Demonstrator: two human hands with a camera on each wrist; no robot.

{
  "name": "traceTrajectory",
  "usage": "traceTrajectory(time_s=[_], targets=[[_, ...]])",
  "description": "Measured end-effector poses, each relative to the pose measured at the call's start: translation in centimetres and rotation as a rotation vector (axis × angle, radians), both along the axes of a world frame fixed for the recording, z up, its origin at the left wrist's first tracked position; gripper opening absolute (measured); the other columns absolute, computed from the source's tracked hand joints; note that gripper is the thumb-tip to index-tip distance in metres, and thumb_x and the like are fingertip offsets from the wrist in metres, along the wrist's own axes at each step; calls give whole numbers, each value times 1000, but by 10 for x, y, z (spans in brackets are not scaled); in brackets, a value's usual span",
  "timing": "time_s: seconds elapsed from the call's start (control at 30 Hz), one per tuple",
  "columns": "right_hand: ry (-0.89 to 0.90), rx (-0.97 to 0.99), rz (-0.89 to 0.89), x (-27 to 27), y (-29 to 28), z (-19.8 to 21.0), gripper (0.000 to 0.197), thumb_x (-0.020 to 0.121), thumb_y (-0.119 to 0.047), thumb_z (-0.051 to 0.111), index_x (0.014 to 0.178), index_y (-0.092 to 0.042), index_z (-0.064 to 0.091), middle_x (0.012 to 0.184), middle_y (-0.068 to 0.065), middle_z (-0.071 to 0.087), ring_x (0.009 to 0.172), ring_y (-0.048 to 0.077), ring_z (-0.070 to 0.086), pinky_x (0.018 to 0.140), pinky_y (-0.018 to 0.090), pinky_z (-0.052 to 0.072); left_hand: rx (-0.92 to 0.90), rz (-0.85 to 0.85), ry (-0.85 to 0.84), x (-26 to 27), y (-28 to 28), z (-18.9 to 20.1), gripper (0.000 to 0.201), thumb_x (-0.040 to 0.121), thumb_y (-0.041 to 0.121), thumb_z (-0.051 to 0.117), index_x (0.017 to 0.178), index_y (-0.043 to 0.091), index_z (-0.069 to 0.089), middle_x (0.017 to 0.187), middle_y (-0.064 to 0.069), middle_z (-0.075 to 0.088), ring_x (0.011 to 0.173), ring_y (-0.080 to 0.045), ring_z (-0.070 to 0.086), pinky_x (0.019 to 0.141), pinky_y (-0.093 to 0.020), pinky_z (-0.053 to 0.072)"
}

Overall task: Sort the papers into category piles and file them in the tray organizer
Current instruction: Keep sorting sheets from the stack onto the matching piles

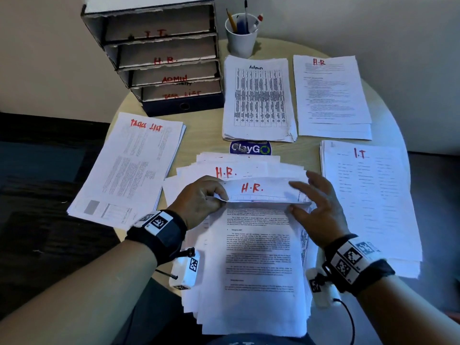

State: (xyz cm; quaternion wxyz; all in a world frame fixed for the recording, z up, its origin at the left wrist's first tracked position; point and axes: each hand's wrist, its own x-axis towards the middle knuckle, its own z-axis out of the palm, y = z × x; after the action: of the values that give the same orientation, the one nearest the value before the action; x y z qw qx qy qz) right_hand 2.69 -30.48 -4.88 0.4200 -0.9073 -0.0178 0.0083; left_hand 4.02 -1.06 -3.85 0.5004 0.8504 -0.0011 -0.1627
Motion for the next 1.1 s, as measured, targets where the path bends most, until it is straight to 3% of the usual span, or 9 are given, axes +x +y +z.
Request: traceTrajectory(time_s=[0.13,0.27,0.37,0.47,0.63,0.73,0.83,0.9,1.1], targets=[[-86,-109,-20,-4,1,-4,20,74,-3,79,78,-22,78,125,3,61,114,24,59,95,34,48,-18,53,52,-5,0,-4,26,81,4,75,79,29,67,89,4,63,69,-1,53,68,-19,43],[-124,-83,35,-17,-8,-5,20,78,-2,77,88,-20,79,112,3,64,100,15,61,87,21,46,-91,81,236,-3,1,-5,26,80,11,74,95,30,66,102,-10,67,82,-27,59,75,-32,49],[-190,-82,105,-28,-11,-2,18,82,-11,69,96,-16,78,104,4,64,95,16,62,81,18,46,-111,95,303,-1,0,-11,34,81,-1,63,101,26,66,103,-22,66,69,-31,56,68,-38,47],[-162,-32,162,-31,-14,2,20,81,-10,64,92,-18,79,103,-1,67,96,9,62,85,13,45,-123,99,328,-2,-3,-14,40,82,-10,59,108,20,68,97,-17,68,57,-30,53,57,-44,45],[136,283,-99,-32,-22,11,36,82,5,68,75,-29,75,87,-15,73,84,0,66,79,9,47,21,-45,280,-5,-10,-8,28,84,-5,65,97,20,64,75,6,65,46,-4,55,51,-22,46],[283,480,-254,-35,-25,6,27,80,3,71,80,-24,75,83,-4,76,79,10,70,71,23,55,34,-6,296,-15,-13,-9,17,85,6,65,92,19,72,79,3,74,64,-26,65,63,-37,53],[289,322,-295,-41,-26,-2,27,75,-2,79,86,-27,72,113,-11,67,90,-6,64,85,23,53,-57,36,226,-33,-14,-6,16,86,8,69,92,21,76,93,1,76,83,-19,69,79,-31,53],[302,331,-310,-48,-25,-4,32,75,-5,80,88,-32,70,120,-22,59,88,-14,61,81,13,51,-101,76,184,-46,-12,0,20,86,2,70,85,21,76,86,6,75,79,-7,66,74,-18,50],[277,192,-192,-66,-29,-3,14,77,-20,81,70,-31,78,77,-8,75,76,10,69,62,17,49,-265,184,143,-72,-2,14,10,79,9,80,85,17,77,90,-3,75,81,-18,68,73,-30,55]])
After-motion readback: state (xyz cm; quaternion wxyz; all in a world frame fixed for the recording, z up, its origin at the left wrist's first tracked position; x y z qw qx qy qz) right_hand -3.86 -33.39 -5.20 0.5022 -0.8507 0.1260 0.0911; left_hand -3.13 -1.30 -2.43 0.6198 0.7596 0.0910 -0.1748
